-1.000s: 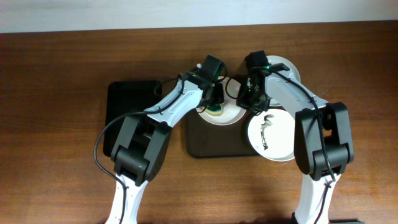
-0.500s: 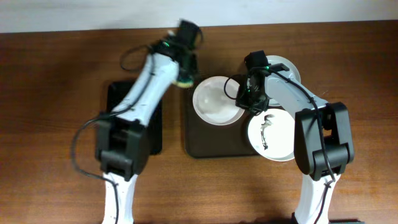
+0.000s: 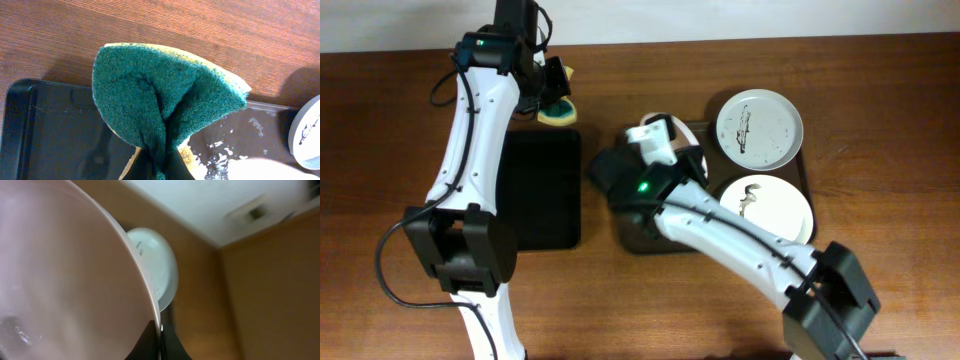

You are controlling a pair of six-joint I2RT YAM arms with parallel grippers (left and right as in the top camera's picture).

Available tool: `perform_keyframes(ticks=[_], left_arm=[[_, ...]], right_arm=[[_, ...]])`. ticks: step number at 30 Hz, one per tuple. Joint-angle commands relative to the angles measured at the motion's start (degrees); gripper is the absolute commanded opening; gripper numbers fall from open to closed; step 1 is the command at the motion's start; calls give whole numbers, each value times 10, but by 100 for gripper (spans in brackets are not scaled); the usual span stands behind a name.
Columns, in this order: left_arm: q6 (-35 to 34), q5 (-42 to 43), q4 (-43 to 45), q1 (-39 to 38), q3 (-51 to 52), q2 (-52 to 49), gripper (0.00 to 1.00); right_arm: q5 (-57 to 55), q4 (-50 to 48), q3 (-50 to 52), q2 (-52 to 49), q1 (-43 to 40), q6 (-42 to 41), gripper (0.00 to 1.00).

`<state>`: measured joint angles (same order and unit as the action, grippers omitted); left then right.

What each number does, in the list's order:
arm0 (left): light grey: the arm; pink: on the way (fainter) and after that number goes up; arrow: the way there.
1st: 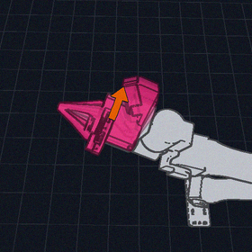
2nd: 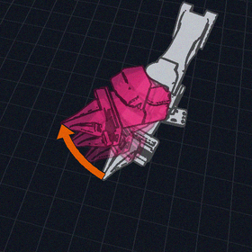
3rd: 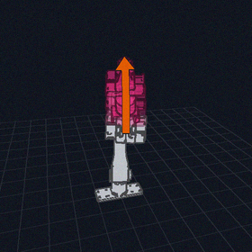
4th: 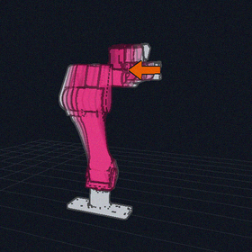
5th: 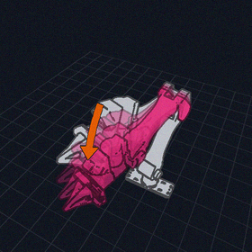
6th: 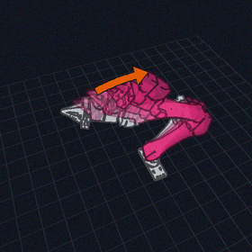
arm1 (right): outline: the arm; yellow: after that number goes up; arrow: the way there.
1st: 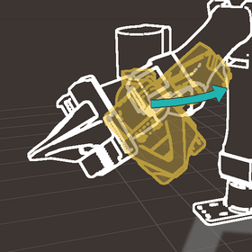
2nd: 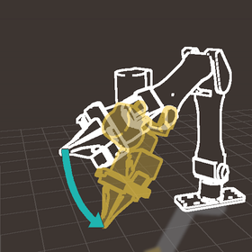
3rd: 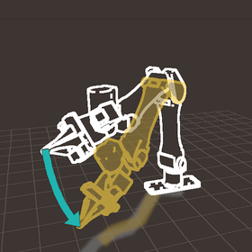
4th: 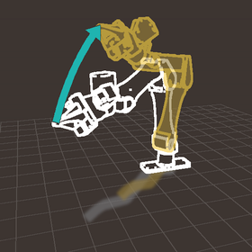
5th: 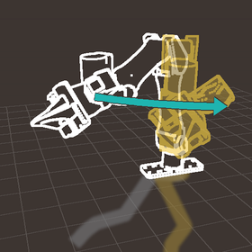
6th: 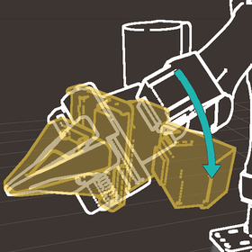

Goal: Clean dirty plates on tray and stack at the side
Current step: 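Carry the cleaned plate with right gripper to the table's right side, then grasp the front-right stained plate rim with the right gripper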

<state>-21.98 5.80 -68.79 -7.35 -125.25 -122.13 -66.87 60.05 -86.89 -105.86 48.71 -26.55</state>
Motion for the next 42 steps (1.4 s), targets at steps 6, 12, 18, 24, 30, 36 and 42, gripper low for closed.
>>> perform_keyframes(ticks=[6,12,18,24,30,36,42], left_arm=[[11,6,4,-1,-7,16,0],[10,6,31,-27,-7,10,0],[10,5,62,-38,-5,10,0],[10,5,62,-38,-5,10,0],[10,5,62,-39,-5,10,0],[10,5,64,-45,-5,10,0],[10,5,61,-45,-5,10,0]], right_arm=[[-33,3,-3,13,7,-27,4],[534,-4,-3,139,-350,56,4],[680,-35,27,100,-785,88,4],[686,-176,85,-30,-858,98,4],[695,-83,29,-41,-851,99,37],[746,139,-5,36,-732,189,41],[739,43,182,36,-650,212,37]])
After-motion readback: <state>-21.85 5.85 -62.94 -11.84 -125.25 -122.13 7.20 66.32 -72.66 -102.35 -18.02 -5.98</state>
